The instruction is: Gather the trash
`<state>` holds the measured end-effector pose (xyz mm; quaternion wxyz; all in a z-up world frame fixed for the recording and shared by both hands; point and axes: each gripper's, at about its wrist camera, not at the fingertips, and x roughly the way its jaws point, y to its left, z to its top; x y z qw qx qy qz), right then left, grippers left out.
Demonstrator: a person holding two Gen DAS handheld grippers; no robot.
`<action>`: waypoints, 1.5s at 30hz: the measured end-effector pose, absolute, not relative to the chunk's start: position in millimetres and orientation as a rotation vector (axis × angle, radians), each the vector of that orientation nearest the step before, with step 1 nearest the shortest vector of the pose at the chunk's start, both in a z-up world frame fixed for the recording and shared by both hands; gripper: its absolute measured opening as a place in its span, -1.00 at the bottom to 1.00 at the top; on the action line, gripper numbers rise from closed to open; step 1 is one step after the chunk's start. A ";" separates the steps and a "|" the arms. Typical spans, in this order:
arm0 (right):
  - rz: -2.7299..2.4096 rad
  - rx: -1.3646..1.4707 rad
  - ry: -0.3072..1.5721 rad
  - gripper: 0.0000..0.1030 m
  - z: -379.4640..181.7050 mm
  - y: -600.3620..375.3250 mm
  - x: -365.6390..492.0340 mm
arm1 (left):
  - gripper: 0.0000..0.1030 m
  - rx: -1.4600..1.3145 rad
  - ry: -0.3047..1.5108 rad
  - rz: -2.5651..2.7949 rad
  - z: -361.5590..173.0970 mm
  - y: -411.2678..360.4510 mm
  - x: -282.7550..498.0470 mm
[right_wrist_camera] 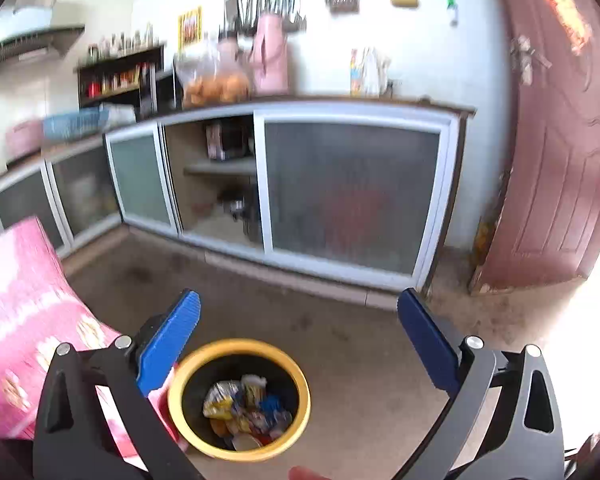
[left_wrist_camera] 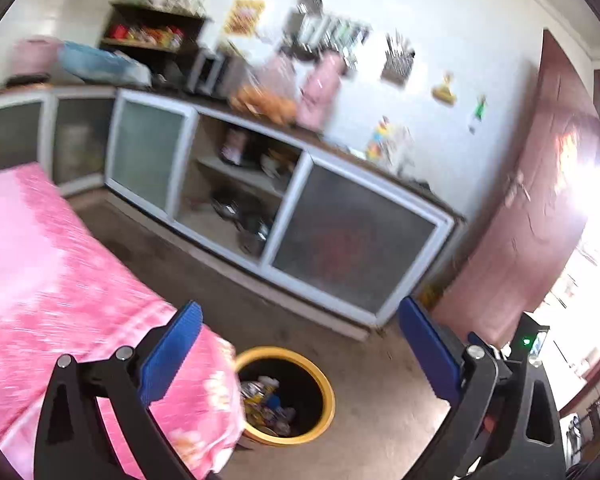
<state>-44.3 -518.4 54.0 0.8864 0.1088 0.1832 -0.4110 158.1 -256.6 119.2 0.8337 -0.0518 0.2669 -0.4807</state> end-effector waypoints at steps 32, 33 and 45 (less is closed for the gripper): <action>-0.831 0.049 0.220 0.84 82.3 -269.7 -67.9 | 0.85 -0.036 0.275 -0.461 80.6 -37.6 15.1; -0.845 0.046 0.203 0.84 85.2 -266.4 -69.7 | 0.85 -0.043 0.258 -0.446 81.5 -33.7 12.0; -0.875 -0.048 0.020 0.84 118.6 -222.2 -102.6 | 0.85 -0.052 0.174 -0.342 111.8 -3.9 -16.4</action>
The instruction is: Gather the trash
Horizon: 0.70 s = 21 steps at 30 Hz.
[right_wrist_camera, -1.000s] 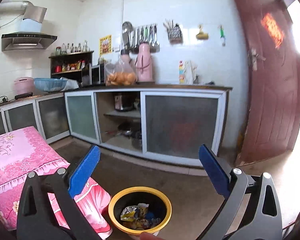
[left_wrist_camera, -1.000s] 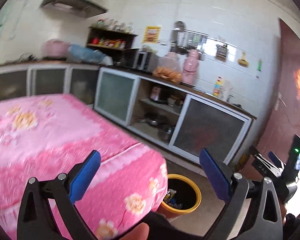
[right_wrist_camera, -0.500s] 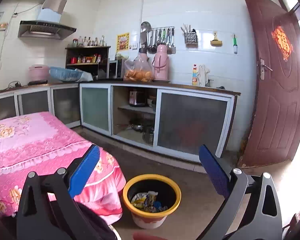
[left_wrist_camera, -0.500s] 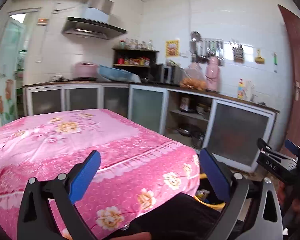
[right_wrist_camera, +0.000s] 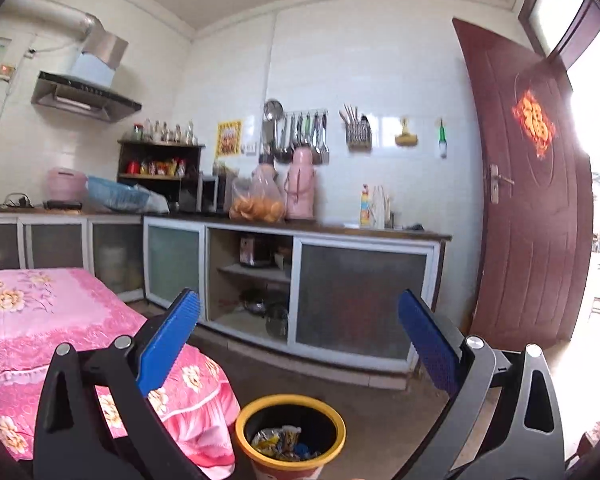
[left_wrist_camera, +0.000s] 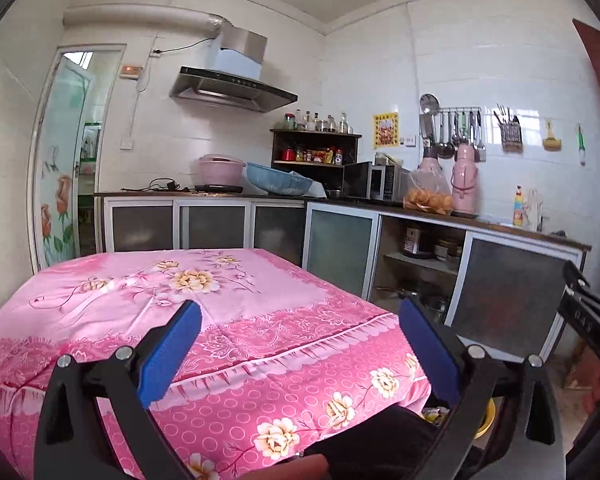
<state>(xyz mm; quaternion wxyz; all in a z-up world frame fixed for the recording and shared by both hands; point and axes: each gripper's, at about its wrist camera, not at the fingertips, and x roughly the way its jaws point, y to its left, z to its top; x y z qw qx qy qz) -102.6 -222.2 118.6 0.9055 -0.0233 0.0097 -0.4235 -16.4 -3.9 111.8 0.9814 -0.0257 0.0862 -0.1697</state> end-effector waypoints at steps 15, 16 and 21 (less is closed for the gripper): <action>-0.839 -0.095 0.072 0.84 85.1 -204.8 -91.1 | 0.85 -0.074 0.261 -0.258 72.2 -1.9 -13.5; -0.837 -0.096 0.080 0.84 82.2 -207.7 -90.3 | 0.85 -0.064 0.262 -0.247 70.2 -1.2 -12.8; -0.795 -0.094 0.149 0.84 62.3 -215.0 -85.6 | 0.85 -0.068 0.290 -0.187 54.7 8.0 -8.4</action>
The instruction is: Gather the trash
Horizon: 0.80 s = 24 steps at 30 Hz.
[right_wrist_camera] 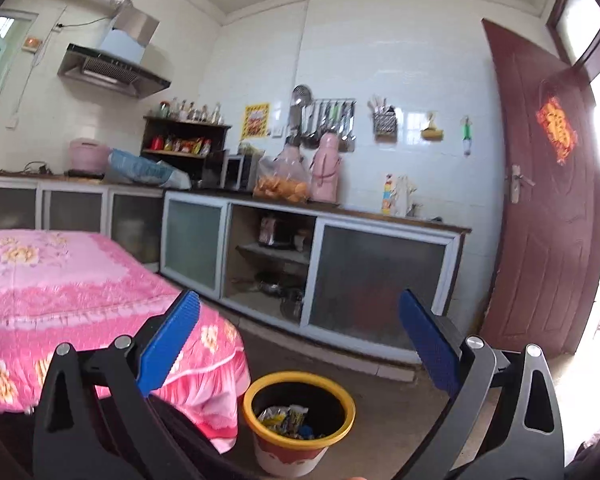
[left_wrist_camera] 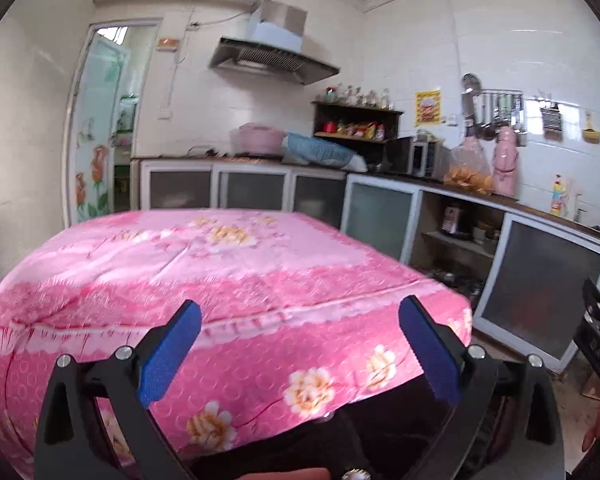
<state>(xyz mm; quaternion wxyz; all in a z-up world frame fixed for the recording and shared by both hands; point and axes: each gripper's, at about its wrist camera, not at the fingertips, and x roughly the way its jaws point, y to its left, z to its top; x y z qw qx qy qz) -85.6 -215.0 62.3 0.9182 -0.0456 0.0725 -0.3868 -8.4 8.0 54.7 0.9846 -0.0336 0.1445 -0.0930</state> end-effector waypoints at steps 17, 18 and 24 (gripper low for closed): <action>-0.750 -0.081 0.197 0.84 42.4 -215.0 -83.5 | 0.85 -0.045 0.394 -0.172 30.0 -0.6 2.2; -0.747 -0.081 0.200 0.84 41.9 -214.2 -83.4 | 0.85 -0.045 0.395 -0.173 29.4 -1.1 1.7; -0.741 -0.100 0.210 0.84 39.5 -208.7 -81.6 | 0.85 -0.034 0.390 -0.147 28.1 -3.1 -1.3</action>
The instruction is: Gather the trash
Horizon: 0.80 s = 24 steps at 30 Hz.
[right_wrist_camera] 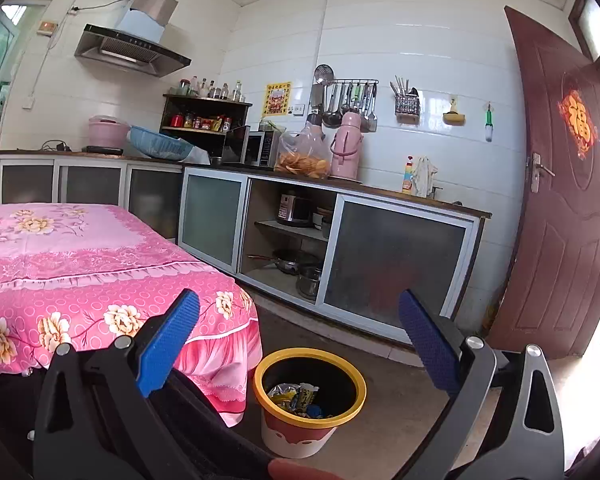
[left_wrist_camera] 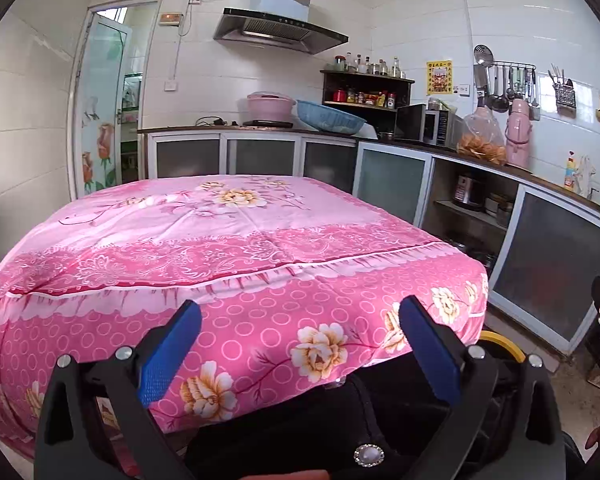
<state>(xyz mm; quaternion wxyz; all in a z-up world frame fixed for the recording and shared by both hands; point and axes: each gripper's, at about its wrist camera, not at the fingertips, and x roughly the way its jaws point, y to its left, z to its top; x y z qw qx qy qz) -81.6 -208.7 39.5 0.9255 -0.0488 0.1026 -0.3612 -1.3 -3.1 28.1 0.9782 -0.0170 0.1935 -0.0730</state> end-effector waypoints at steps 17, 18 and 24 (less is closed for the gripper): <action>-0.715 -0.107 0.236 0.84 34.8 -205.3 -75.0 | 0.85 -0.028 0.410 -0.140 24.8 -5.4 -2.1; -0.713 -0.106 0.238 0.84 34.5 -205.3 -74.9 | 0.85 -0.028 0.413 -0.141 24.4 -5.4 -2.0; -0.713 -0.103 0.244 0.84 33.9 -206.4 -74.1 | 0.85 -0.031 0.416 -0.141 24.3 -5.3 -3.1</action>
